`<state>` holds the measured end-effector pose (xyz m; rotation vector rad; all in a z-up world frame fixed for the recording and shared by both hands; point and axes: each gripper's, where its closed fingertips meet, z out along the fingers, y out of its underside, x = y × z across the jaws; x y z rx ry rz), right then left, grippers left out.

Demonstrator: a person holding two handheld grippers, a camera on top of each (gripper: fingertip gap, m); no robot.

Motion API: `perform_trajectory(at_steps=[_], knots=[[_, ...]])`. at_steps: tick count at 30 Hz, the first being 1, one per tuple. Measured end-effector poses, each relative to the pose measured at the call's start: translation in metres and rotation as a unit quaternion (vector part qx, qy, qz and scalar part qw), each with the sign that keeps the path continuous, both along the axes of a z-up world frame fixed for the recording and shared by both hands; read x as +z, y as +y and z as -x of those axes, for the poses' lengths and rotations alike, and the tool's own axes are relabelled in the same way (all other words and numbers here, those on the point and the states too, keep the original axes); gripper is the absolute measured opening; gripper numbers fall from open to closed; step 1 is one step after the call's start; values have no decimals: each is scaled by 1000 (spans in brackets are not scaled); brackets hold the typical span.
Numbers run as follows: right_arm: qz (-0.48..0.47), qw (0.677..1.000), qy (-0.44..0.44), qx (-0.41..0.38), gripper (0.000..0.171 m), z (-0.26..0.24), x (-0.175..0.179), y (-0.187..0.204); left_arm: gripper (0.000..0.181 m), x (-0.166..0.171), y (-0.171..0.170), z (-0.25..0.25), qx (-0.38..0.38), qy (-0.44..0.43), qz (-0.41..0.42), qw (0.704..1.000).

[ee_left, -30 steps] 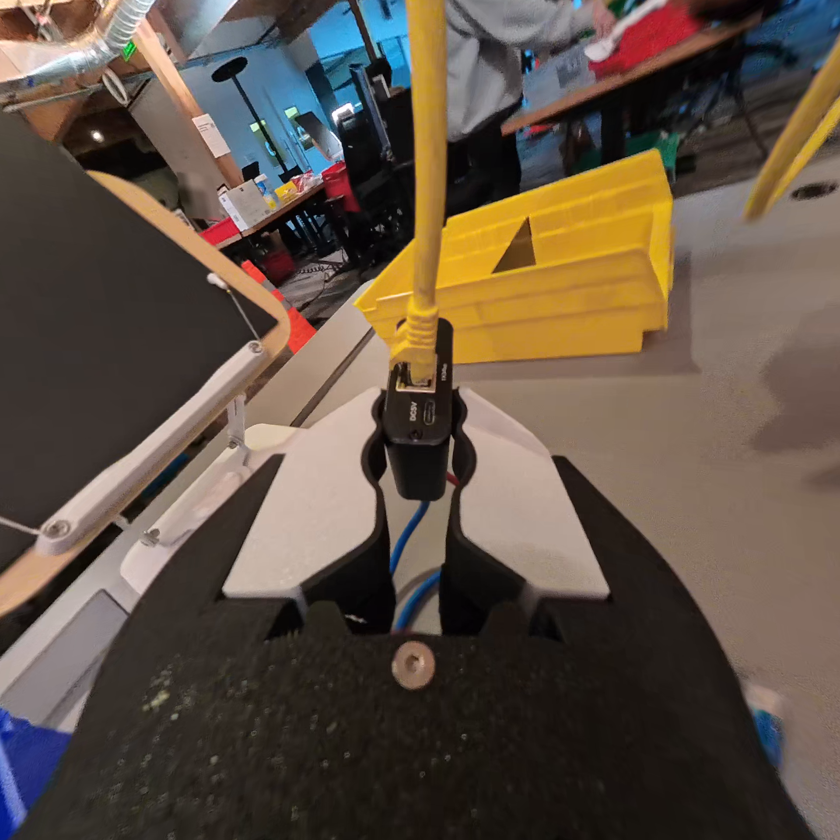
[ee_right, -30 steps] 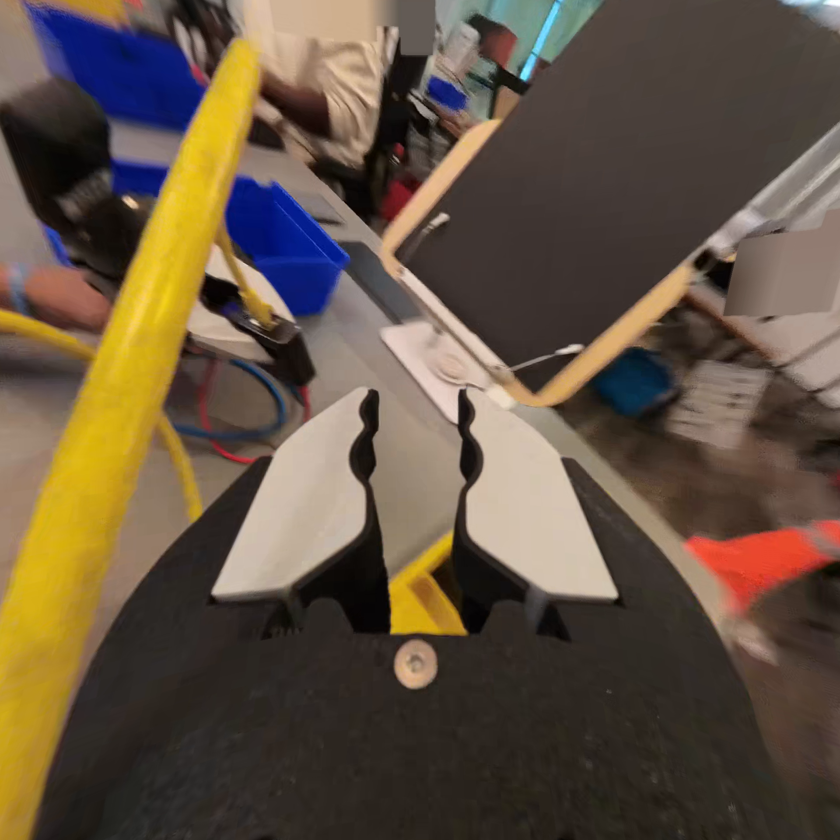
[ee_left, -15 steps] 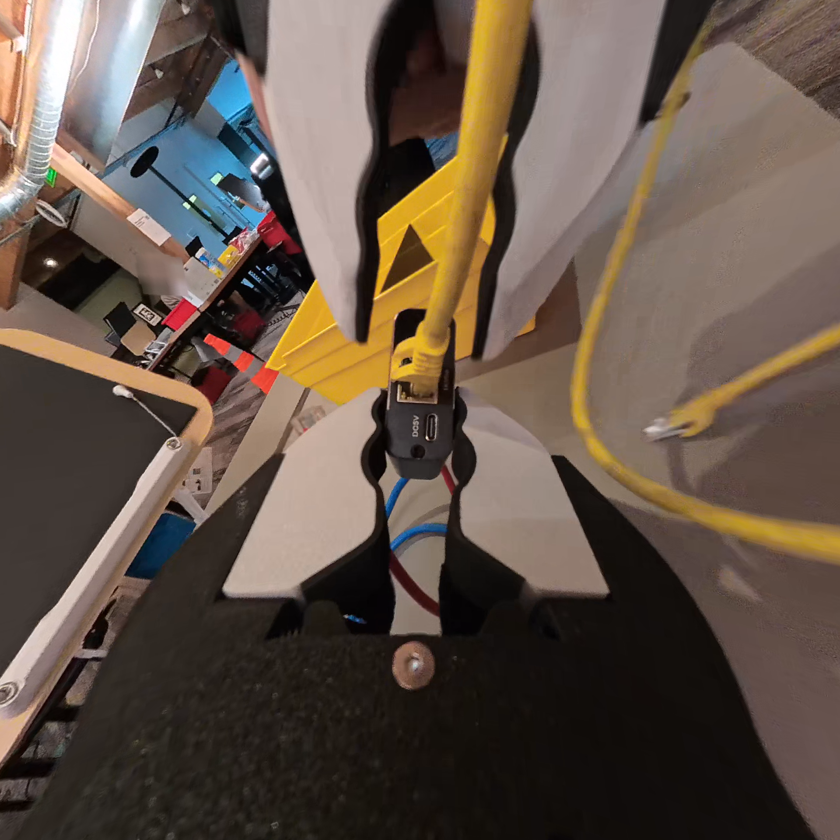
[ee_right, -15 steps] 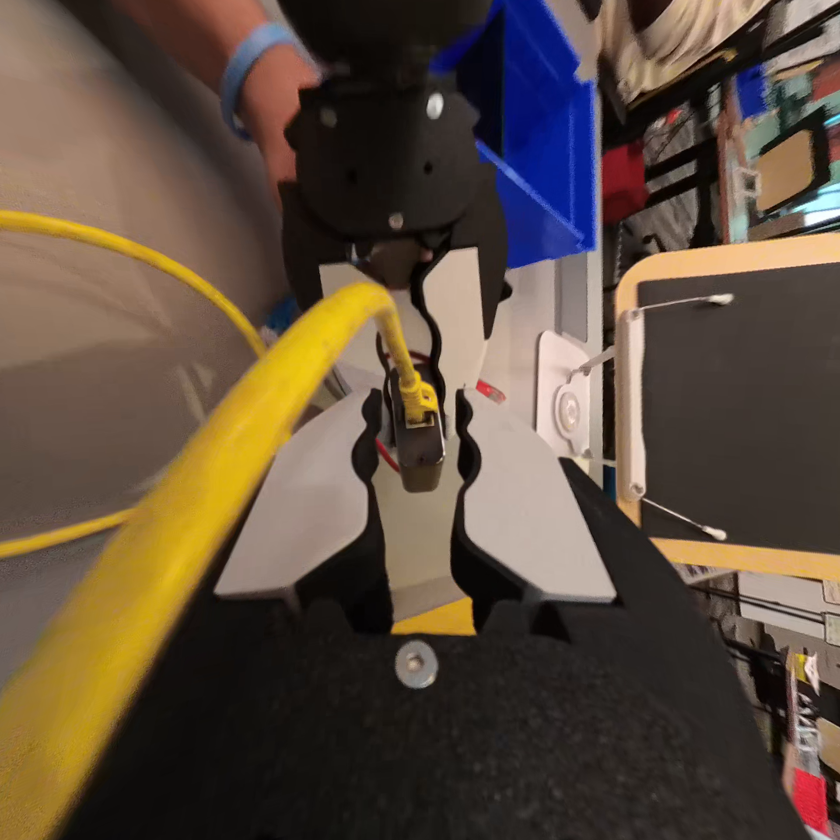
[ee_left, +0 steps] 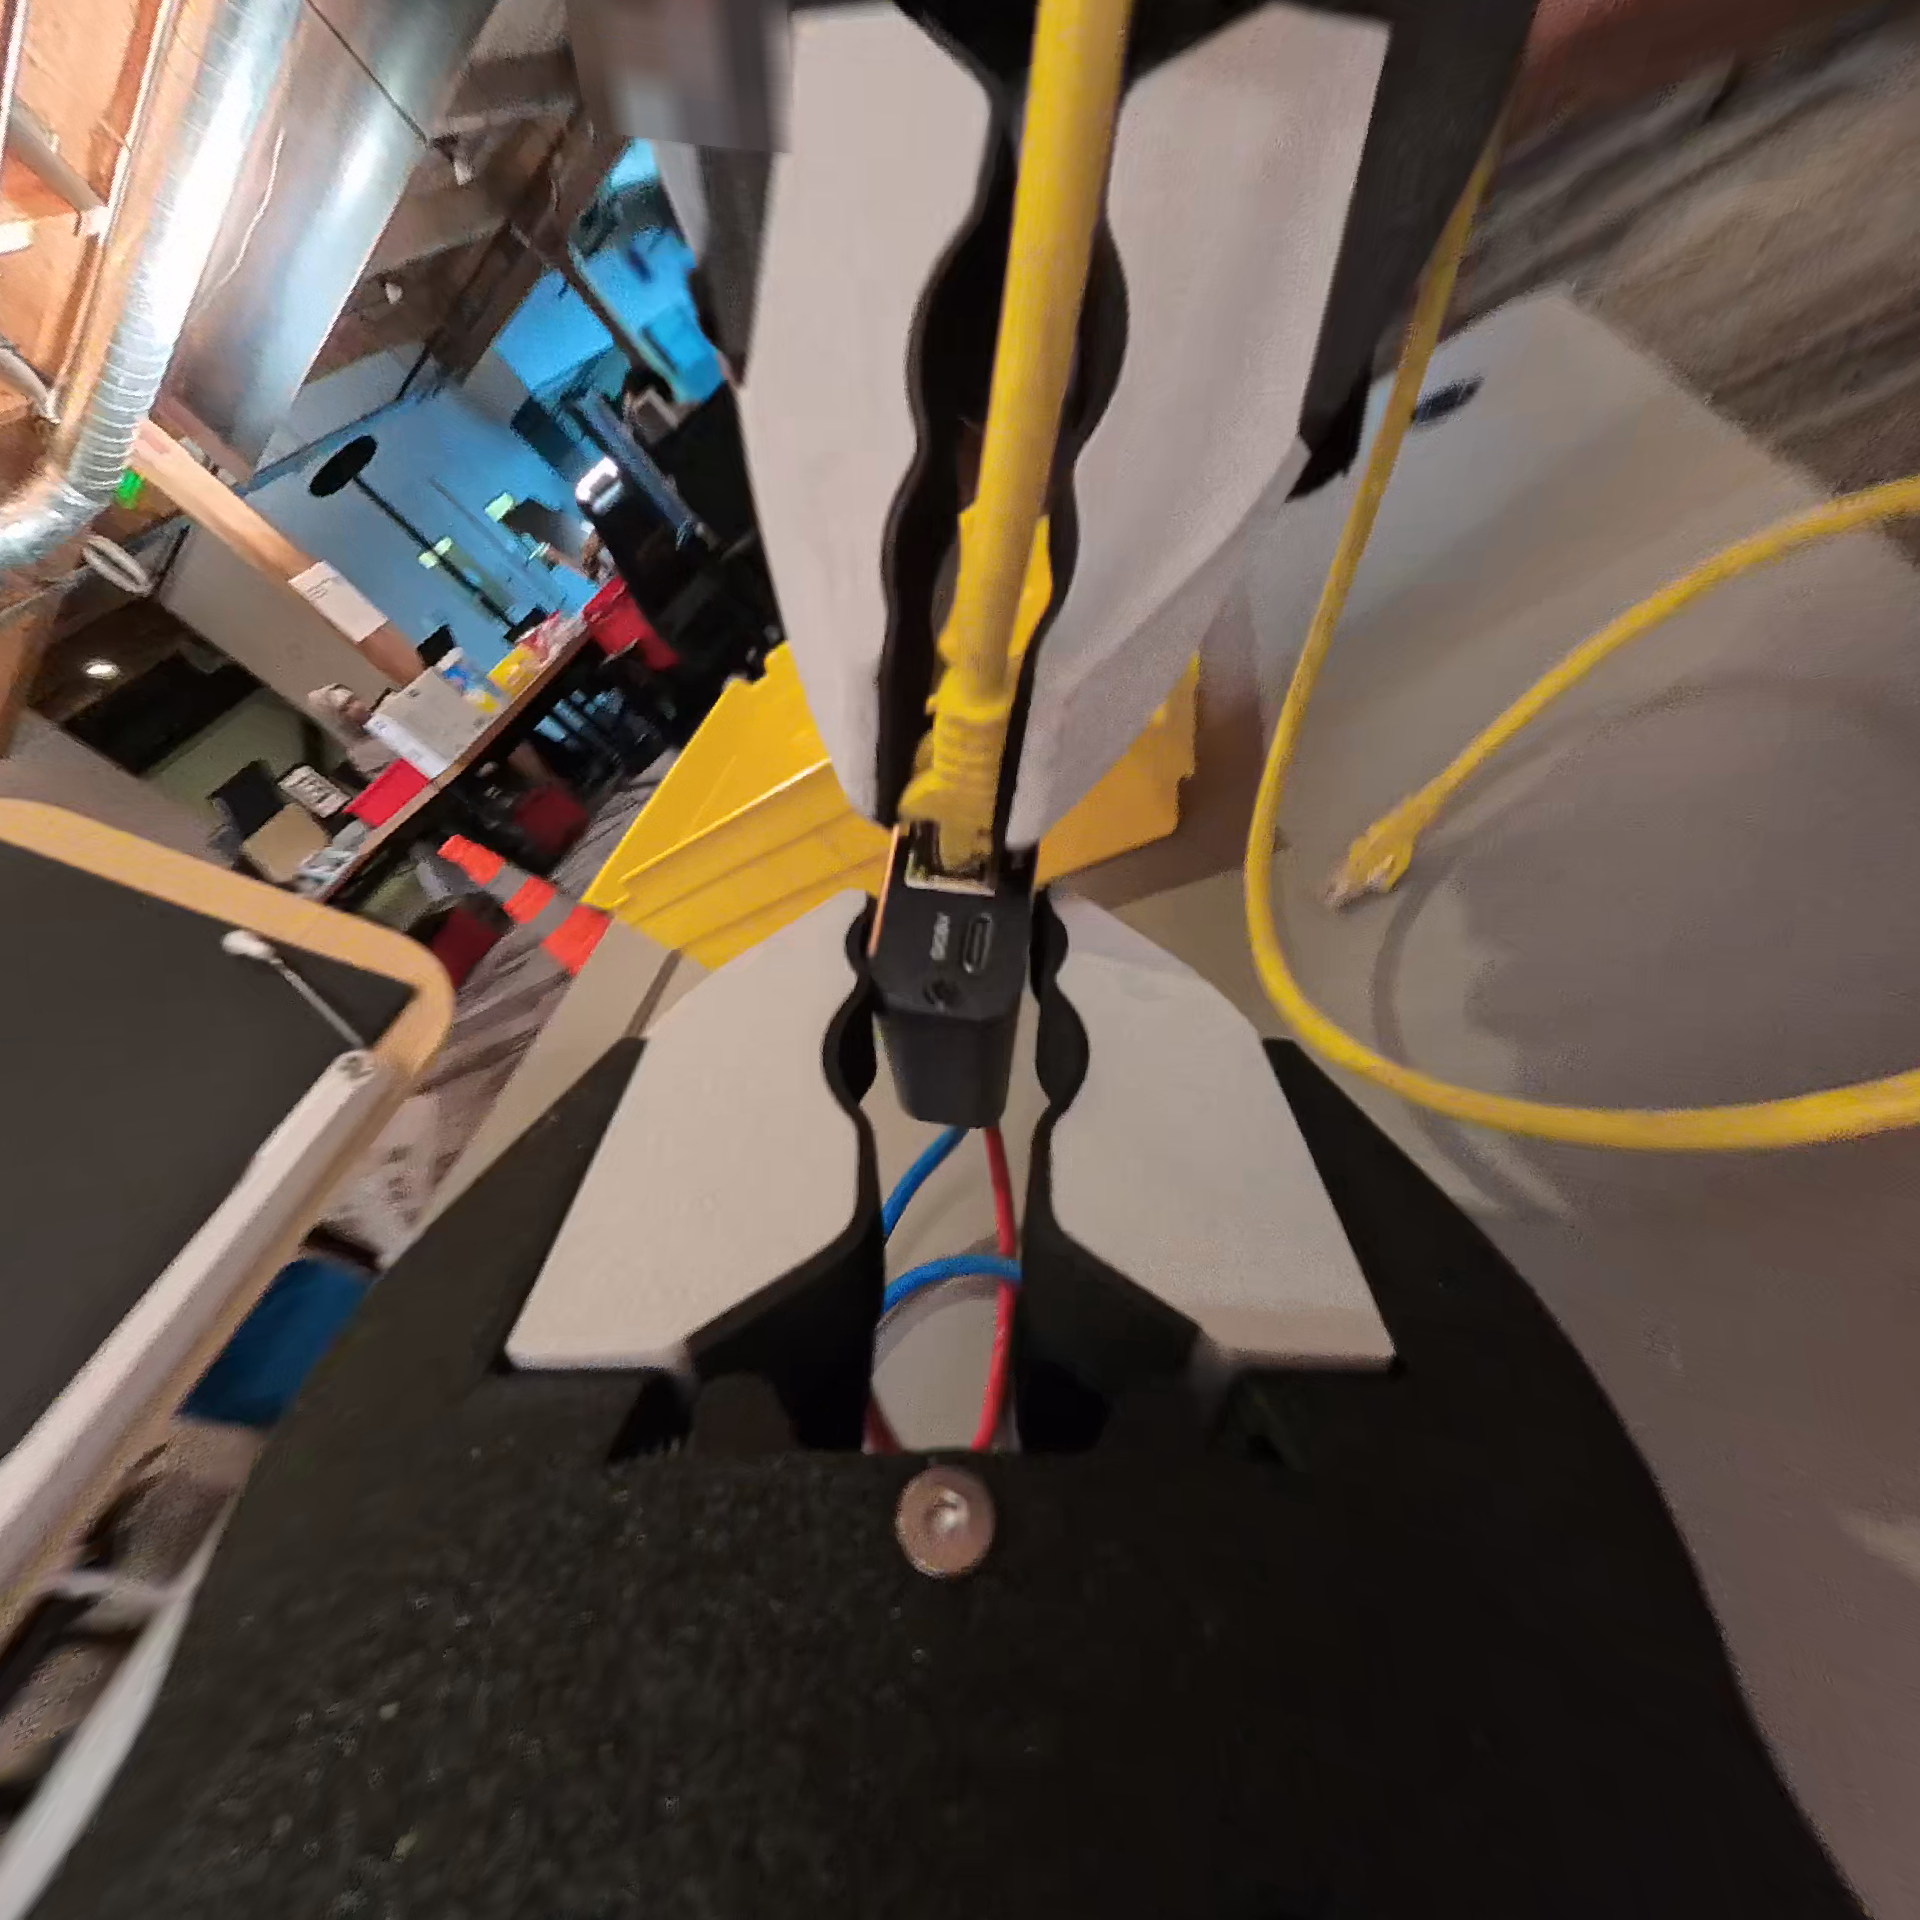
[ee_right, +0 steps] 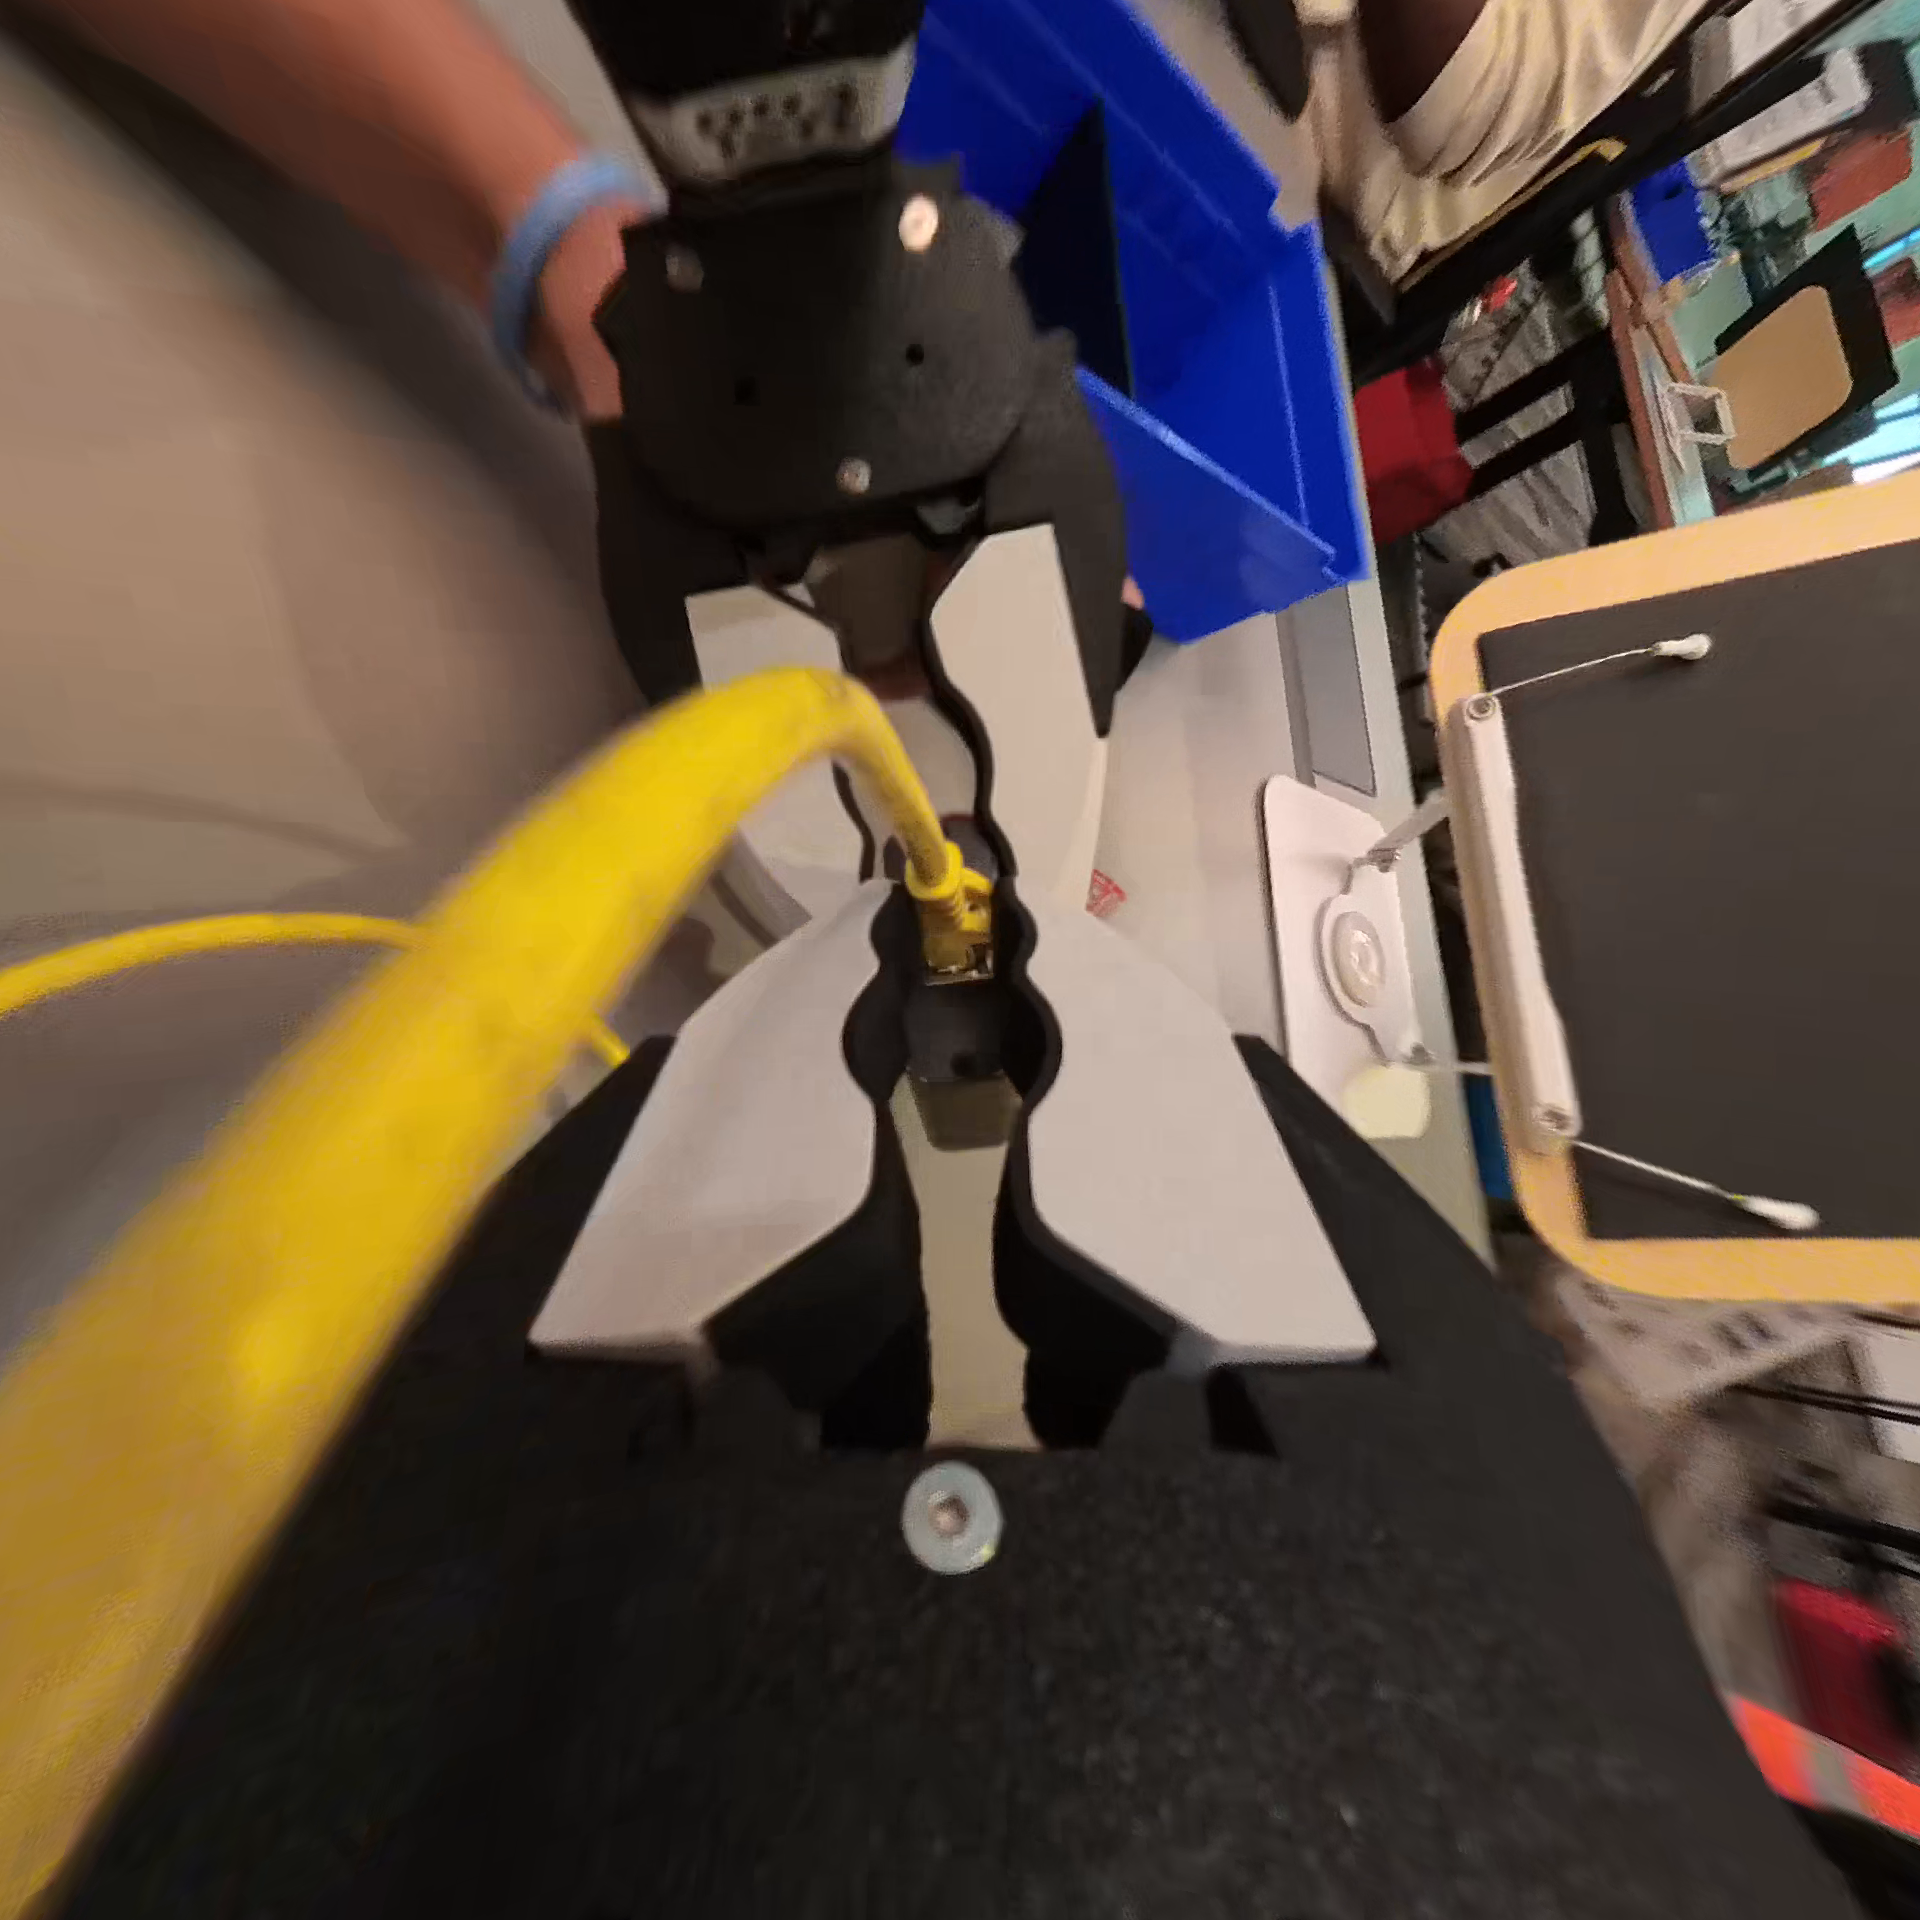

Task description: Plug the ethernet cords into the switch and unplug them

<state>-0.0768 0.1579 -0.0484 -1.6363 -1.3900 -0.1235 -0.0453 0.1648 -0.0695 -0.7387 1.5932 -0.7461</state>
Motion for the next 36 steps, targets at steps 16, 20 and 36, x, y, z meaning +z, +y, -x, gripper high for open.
perform_trajectory(at_steps=[16, 20, 36], knots=[[50, 980, 179, 68, 17, -9, 3, -28, 25, -6, -28, 1, -91, 31, 70, 993], [49, 984, 155, 75, 16, -9, 1, -28, 25, -7, -28, 1, -93, 36, 69, 993], [42, 978, 196, 60, 12, -5, -1, -25, 25, -8, -24, 3, -98, 47, 83, 991]])
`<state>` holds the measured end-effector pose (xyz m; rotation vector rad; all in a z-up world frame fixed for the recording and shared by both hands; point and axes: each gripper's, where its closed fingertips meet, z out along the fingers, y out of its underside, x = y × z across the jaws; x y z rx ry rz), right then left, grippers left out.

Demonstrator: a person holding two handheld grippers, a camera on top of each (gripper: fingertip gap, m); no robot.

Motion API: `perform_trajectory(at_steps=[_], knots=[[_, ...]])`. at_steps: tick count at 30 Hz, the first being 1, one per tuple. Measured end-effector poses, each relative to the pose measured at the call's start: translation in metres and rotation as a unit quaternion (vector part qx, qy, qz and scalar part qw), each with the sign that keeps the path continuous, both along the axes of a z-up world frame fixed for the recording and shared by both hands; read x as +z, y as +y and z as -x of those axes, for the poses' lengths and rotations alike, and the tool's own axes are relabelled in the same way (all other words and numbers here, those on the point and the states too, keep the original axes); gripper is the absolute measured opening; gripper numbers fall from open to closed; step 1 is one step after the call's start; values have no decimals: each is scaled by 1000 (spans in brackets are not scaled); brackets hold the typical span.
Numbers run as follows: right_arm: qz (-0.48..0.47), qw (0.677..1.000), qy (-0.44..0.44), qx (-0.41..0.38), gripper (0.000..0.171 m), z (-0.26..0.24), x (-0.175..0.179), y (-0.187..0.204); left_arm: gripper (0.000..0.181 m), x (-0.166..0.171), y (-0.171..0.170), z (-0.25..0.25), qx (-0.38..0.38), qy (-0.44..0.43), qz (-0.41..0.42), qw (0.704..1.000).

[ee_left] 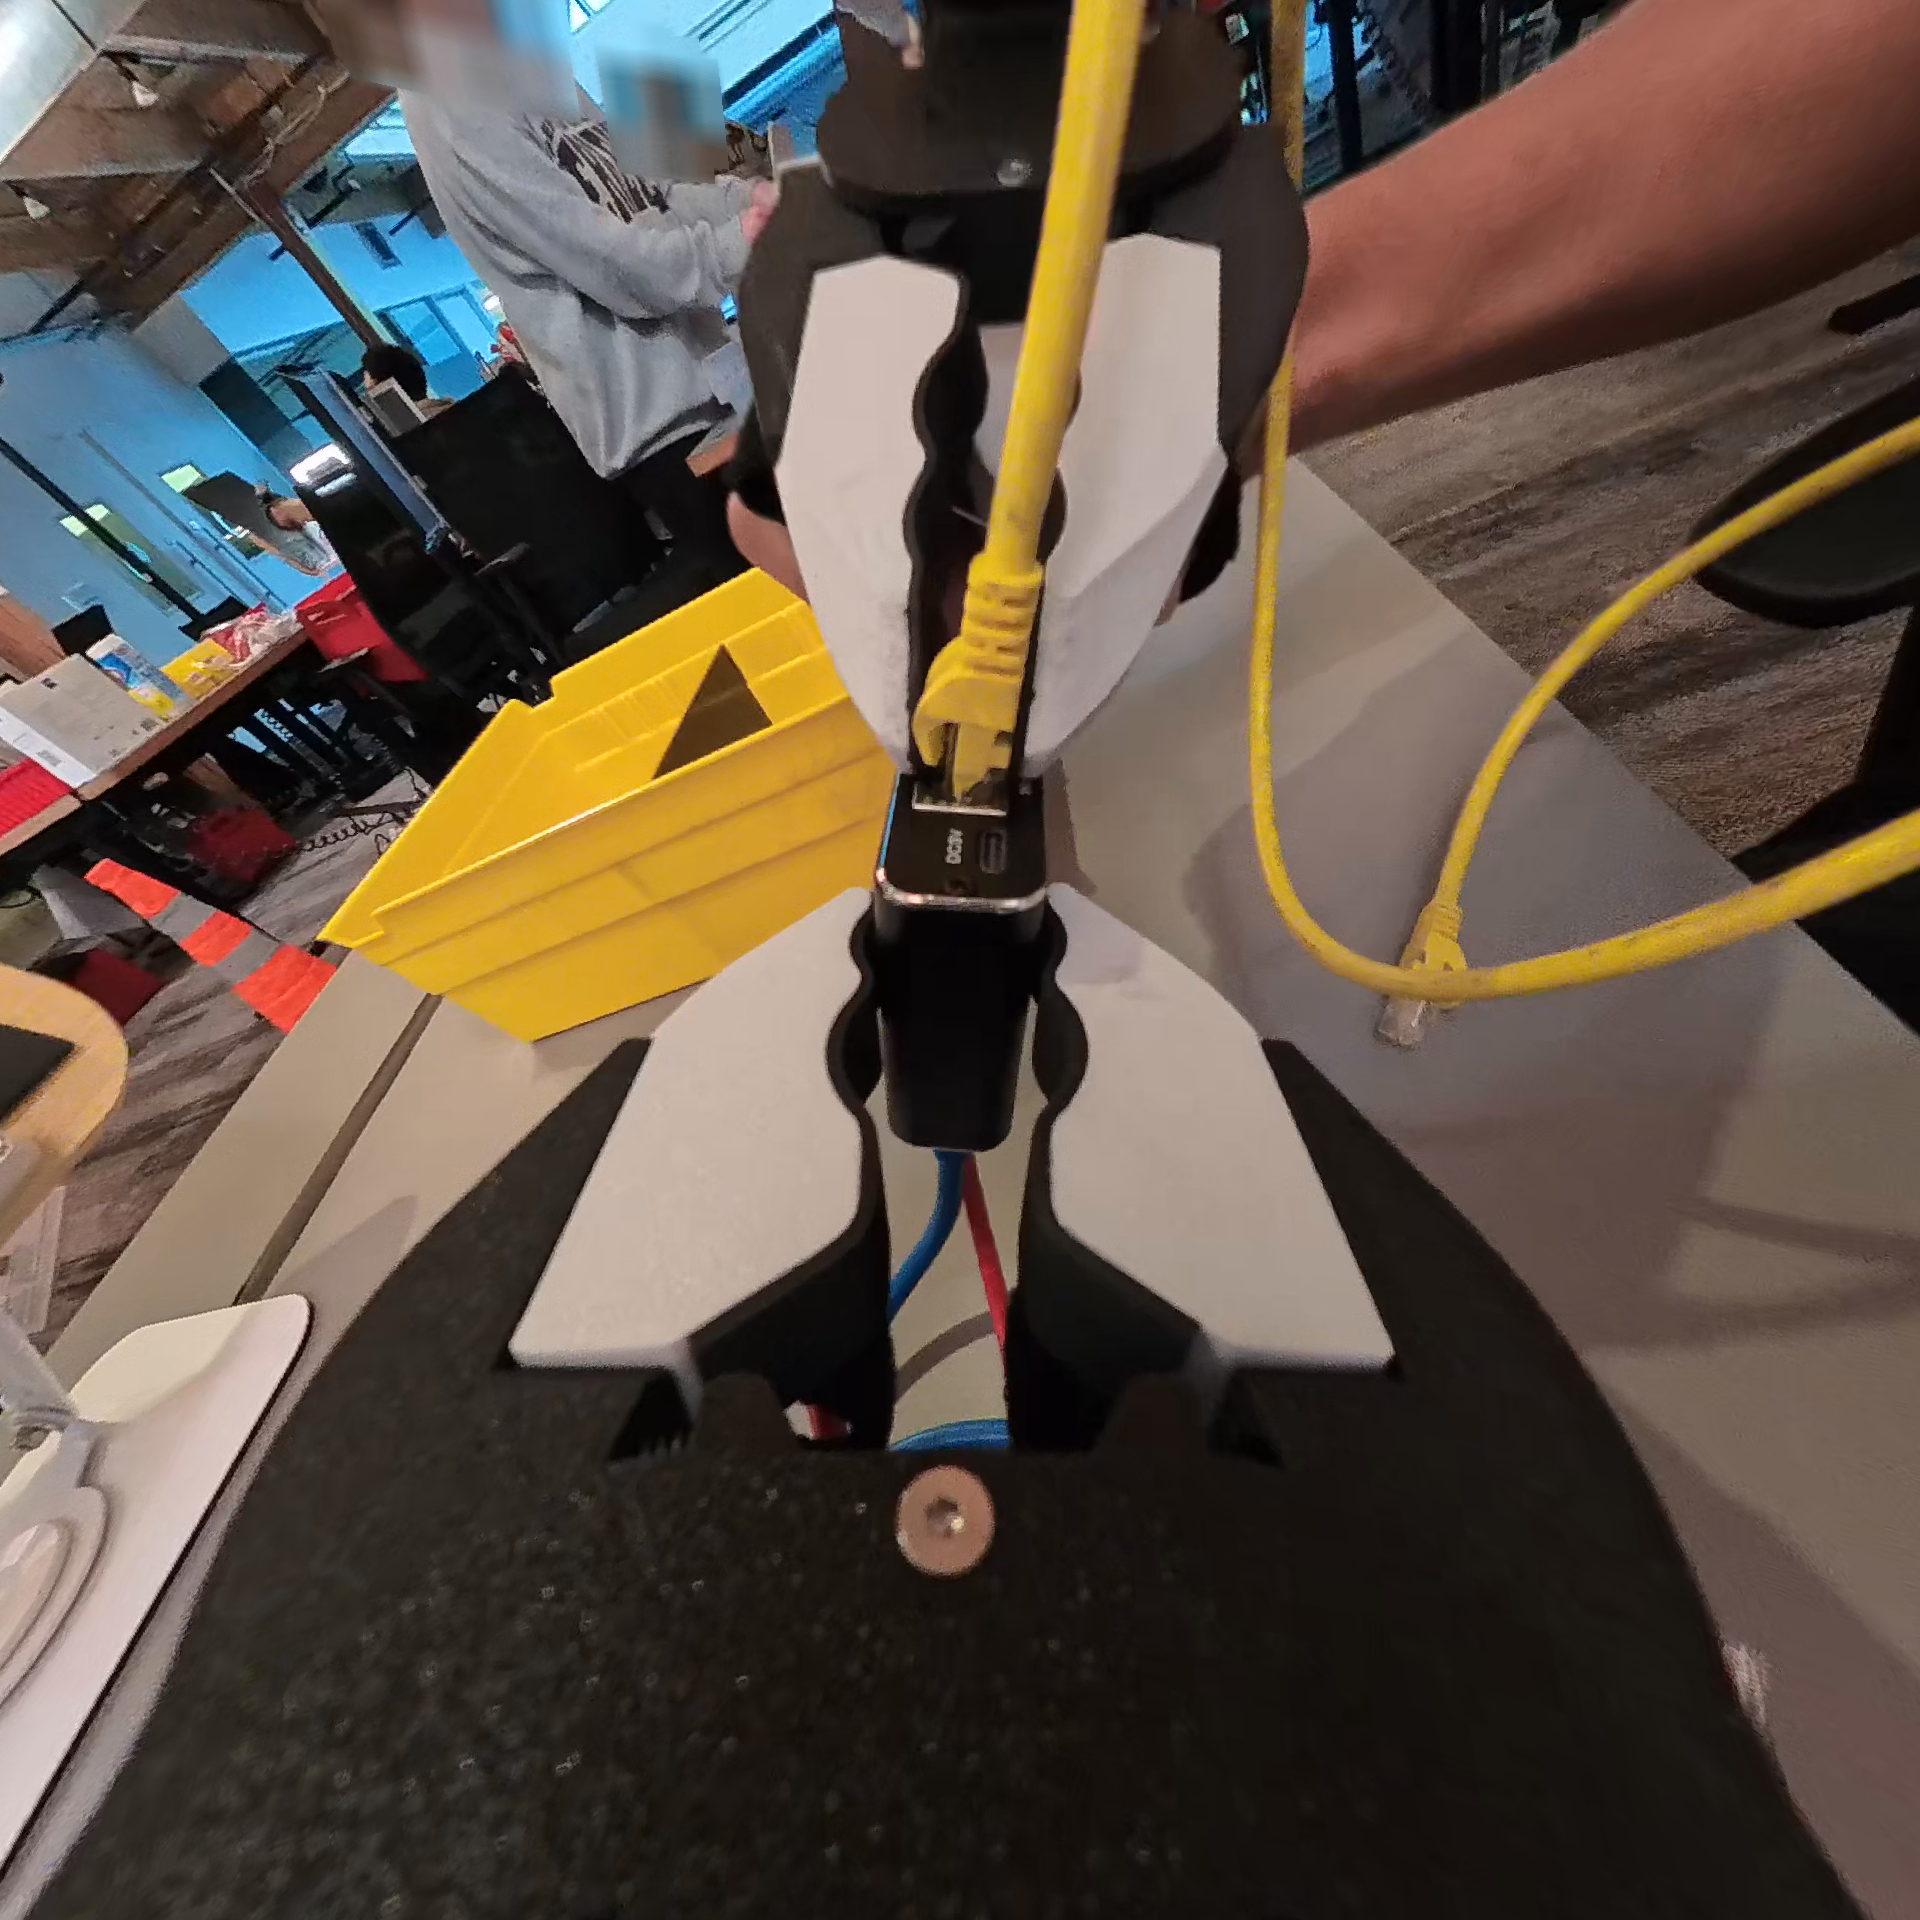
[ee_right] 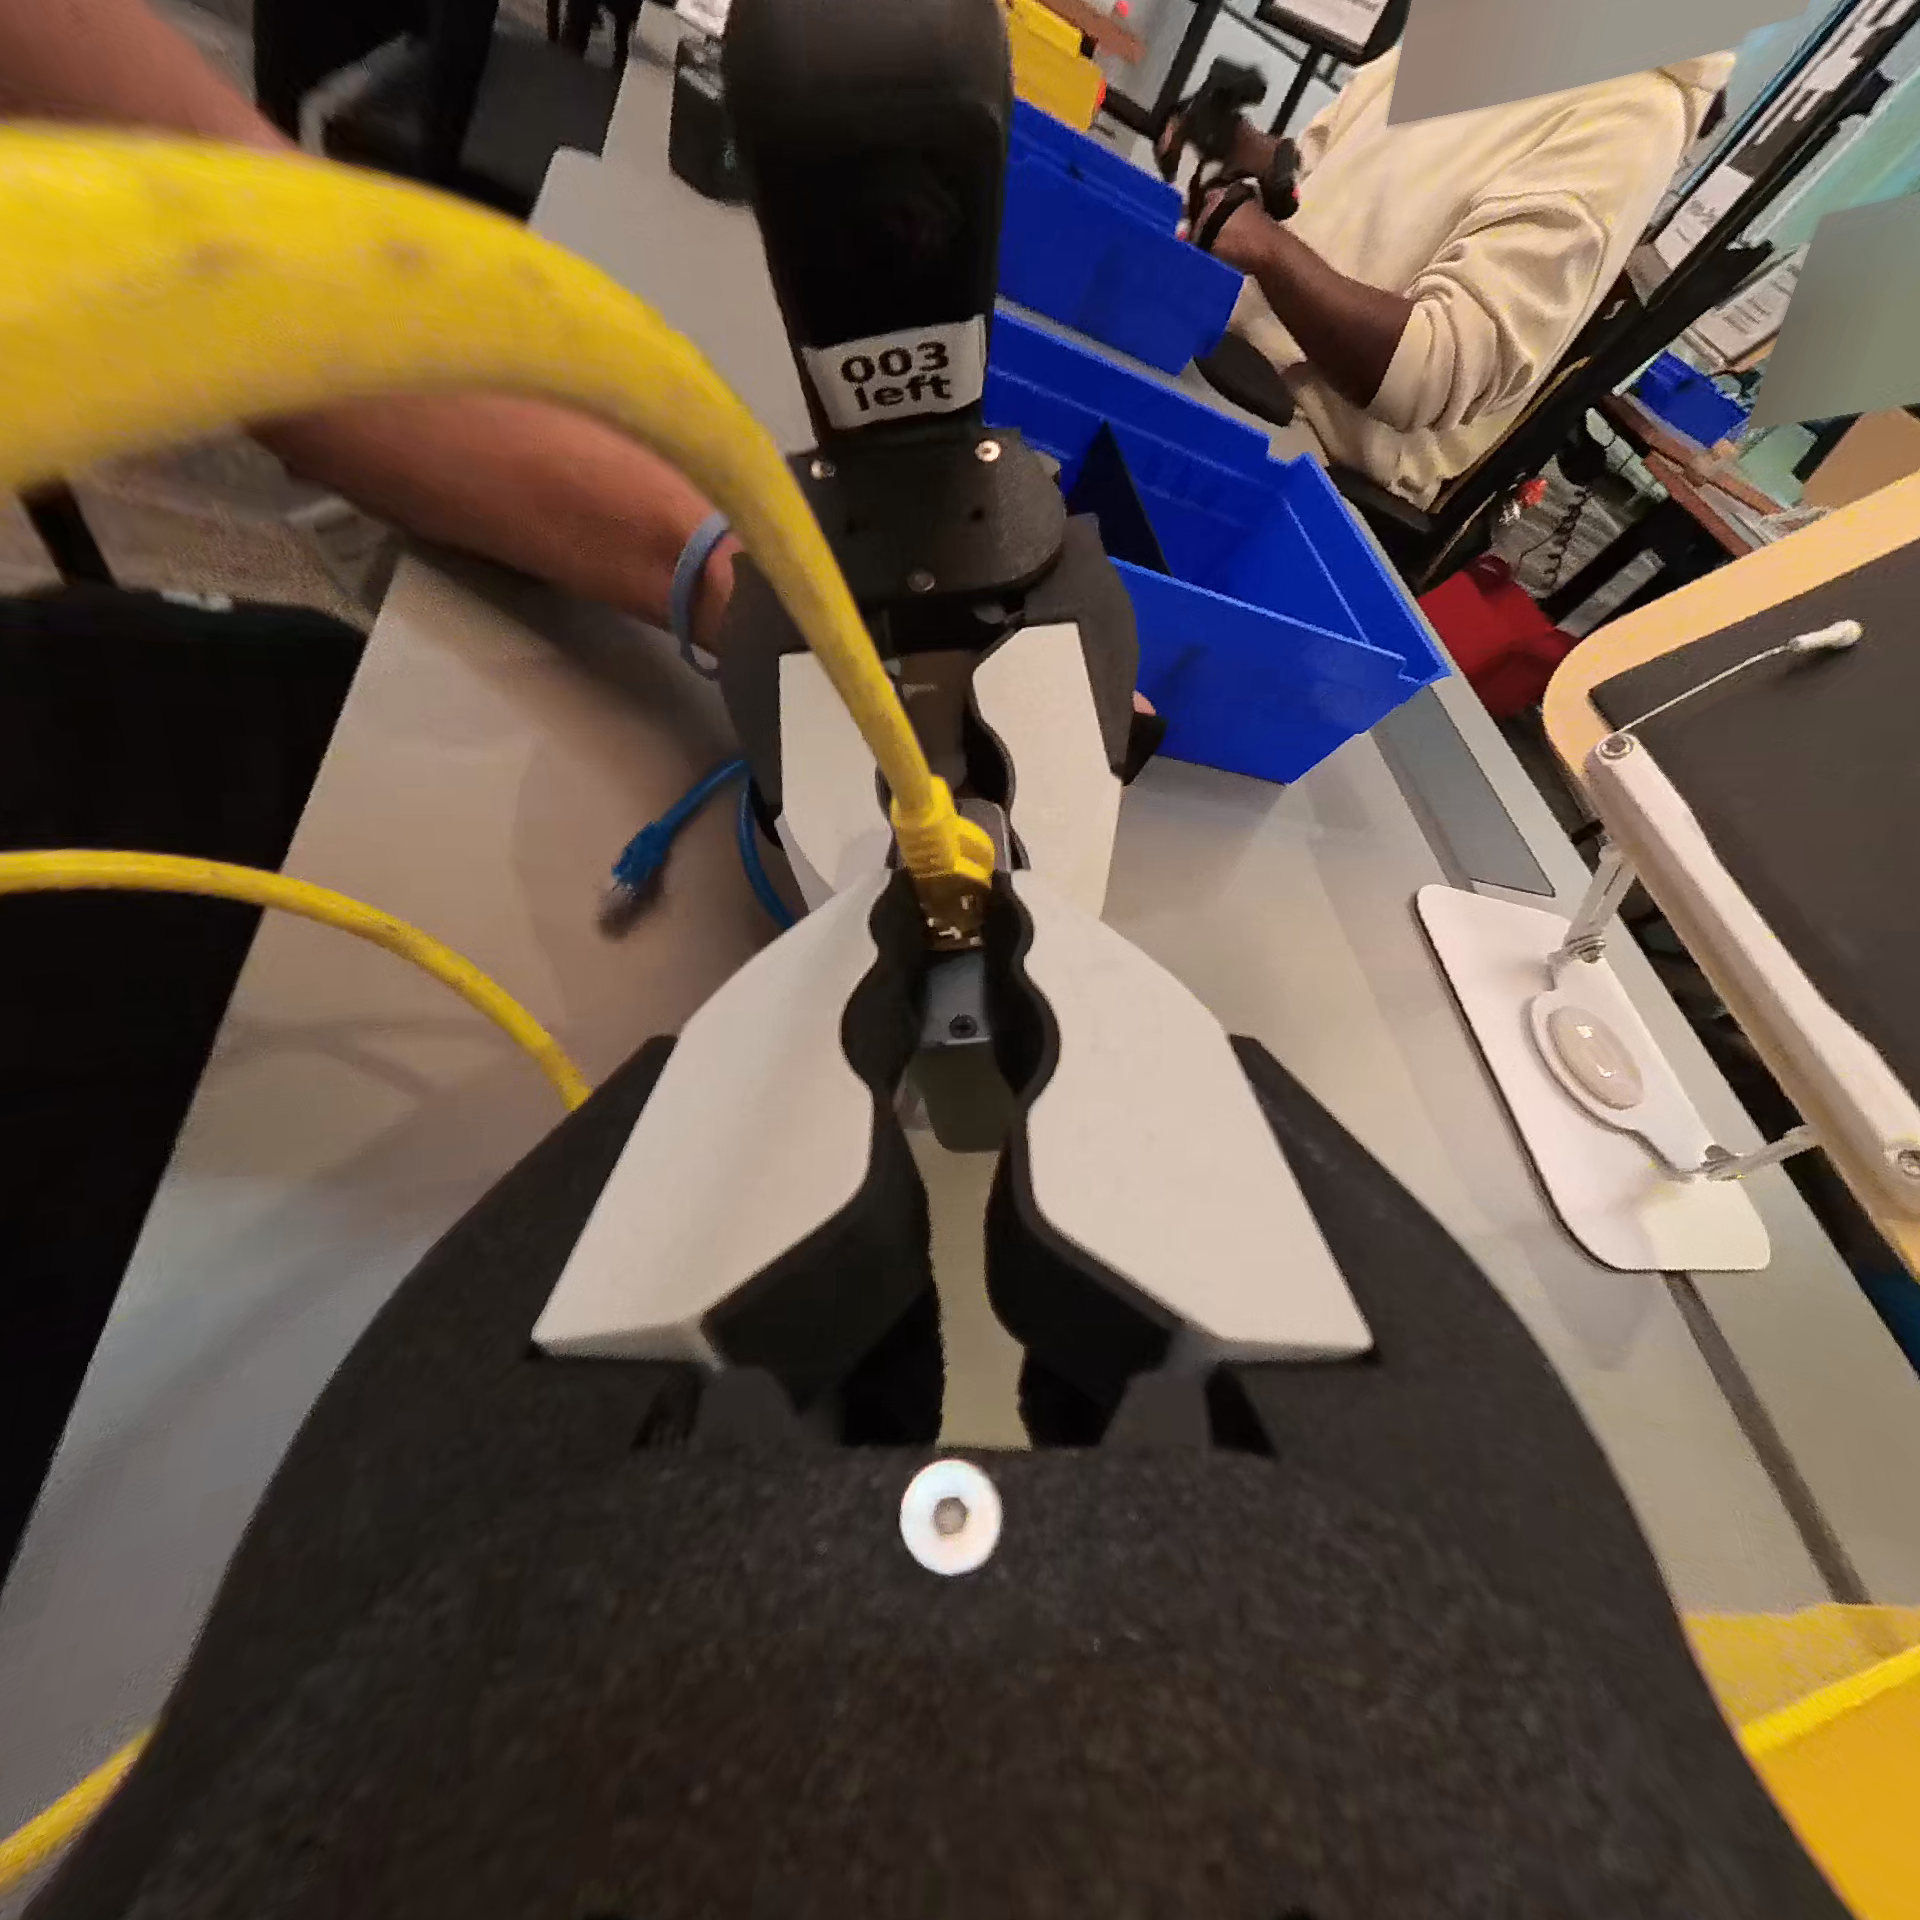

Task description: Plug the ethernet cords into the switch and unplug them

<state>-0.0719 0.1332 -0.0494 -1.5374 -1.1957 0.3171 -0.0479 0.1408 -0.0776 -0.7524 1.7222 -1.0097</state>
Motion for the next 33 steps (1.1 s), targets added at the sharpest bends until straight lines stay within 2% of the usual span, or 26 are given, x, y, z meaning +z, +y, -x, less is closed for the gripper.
perform_trajectory(at_steps=[3, 5, 6, 8, 10, 12, 14, 19, 22, 26, 29, 31, 33], knots=[[-7, 1000, -15, -16, 12, -3, -2, 4, 25, -4, 6, -3, 15, 0, -17, 1000], [-10, 1000, -23, -18, 12, -3, -2, 5, 25, -4, 6, -3, 7, -8, 3, 1000], [-12, 1000, 1, -12, 12, -2, 5, 4, 25, -10, 9, -4, 15, 9, -3, 1000], [-45, 992, 121, -6, 13, -12, 57, -2, 25, -31, 21, -5, 48, 45, -57, 996], [-55, 994, 78, -46, 13, -31, 67, 1, 25, -15, 16, -5, 42, 18, -5, 999], [-44, 996, 55, -61, 13, -39, 67, 0, 25, -7, 19, -8, 61, 9, -18, 998], [-68, 992, 22, -101, 13, -55, 82, 3, 25, -9, 29, -10, 87, 6, -28, 996], [-144, 965, -6, -219, 14, -118, 173, 18, 25, -4, 41, -7, 101, -14, 7, 995], [-170, 954, -12, -248, 14, -154, 228, 17, 25, -3, 44, -5, 105, -14, 10, 994], [-204, 921, -102, -316, 14, -204, 276, 22, 25, -5, 40, -6, 102, -8, -8, 995], [-207, 902, -151, -347, 14, -232, 278, 33, 25, -7, 34, -7, 96, -5, -21, 995], [-191, 893, -186, -363, 14, -248, 248, 47, 25, -8, 32, -8, 94, -3, -27, 995], [-192, 865, -241, -397, 14, -273, 204, 59, 25, -8, 31, -8, 94, -3, -27, 995]])
